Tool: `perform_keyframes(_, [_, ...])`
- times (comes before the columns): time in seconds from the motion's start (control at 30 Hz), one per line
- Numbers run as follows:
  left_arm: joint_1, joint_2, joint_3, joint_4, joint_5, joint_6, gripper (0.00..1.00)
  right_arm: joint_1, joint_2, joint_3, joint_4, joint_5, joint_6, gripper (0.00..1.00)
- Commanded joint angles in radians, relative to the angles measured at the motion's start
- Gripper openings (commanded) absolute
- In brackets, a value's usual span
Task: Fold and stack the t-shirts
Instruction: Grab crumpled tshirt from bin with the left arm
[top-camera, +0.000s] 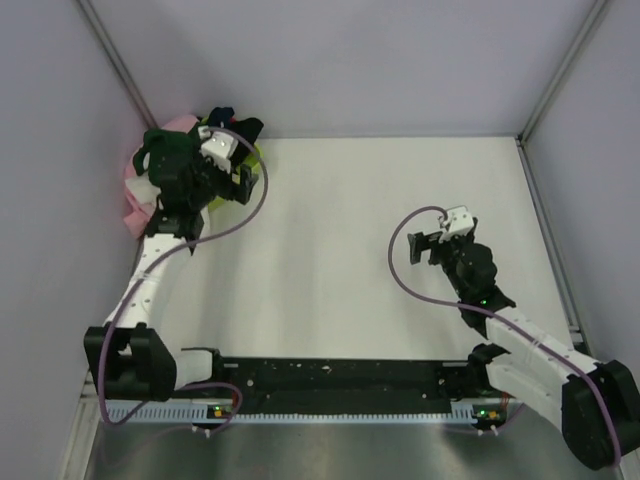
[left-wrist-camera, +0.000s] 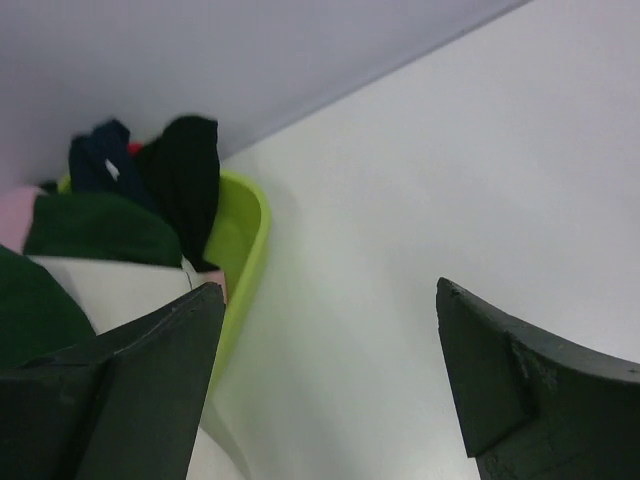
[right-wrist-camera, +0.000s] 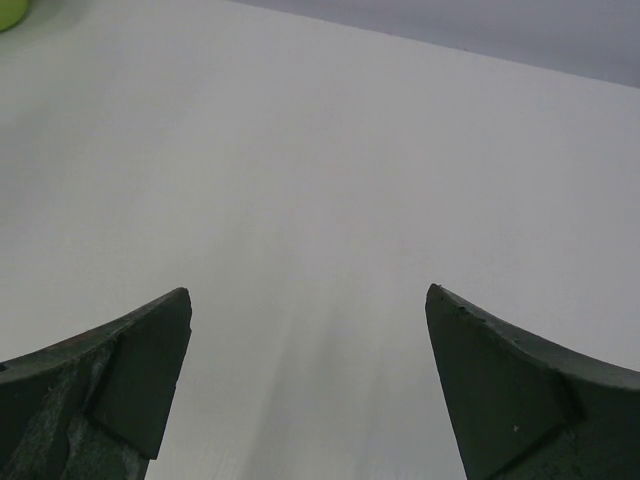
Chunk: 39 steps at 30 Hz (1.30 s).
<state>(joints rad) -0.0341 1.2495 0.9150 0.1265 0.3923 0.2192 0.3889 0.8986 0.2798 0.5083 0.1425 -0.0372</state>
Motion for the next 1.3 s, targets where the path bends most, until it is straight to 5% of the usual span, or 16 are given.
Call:
perform_keyframes(0.0, [0.003,0.036,0.313,-0.535,0.067,0.088,0.97,-0.01,-0.006,0.084,-0.053,-0.101,0.029,0.99])
perform_keyframes(0.13, [0.02,0.267,0.535,-0.516,-0.519,0.086,0.98,-0.009,-0.007,0.127,-0.085,-0.185,0.074,0.99])
perform_keyframes(0.33, [0.068,0.64,0.953,-0.628,-0.731,0.108,0.99,-0.01,-0.015,0.189,-0.189,-0.259,0.088,0.99])
perform_keyframes(0.57, [0.103,0.922,1.176,-0.565,-1.042,0.229,0.99,-0.009,-0.04,0.222,-0.269,-0.297,0.092,0.99])
perform_keyframes(0.63, [0.103,0.927,1.148,-0.535,-1.046,0.252,0.98,-0.01,-0.044,0.231,-0.286,-0.304,0.089,0.99])
perform_keyframes(0.67, [0.103,0.92,1.112,-0.501,-1.046,0.268,0.88,-0.01,-0.046,0.245,-0.298,-0.307,0.088,0.99])
perform_keyframes(0.77, [0.102,0.881,1.044,-0.43,-1.073,0.289,0.0,-0.009,-0.049,0.283,-0.326,-0.325,0.083,0.99])
perform_keyframes(1.03, [0.08,0.517,0.987,-0.488,-0.905,0.249,0.0,-0.01,-0.029,0.331,-0.286,-0.382,0.12,0.99])
perform_keyframes(1.2, [0.039,0.331,1.193,-0.833,-0.612,0.162,0.0,-0.01,-0.001,0.369,-0.269,-0.449,0.154,0.99])
perform_keyframes(1.27, [-0.071,0.249,1.176,-0.875,-0.538,0.157,0.0,-0.01,-0.007,0.404,-0.281,-0.478,0.18,0.99])
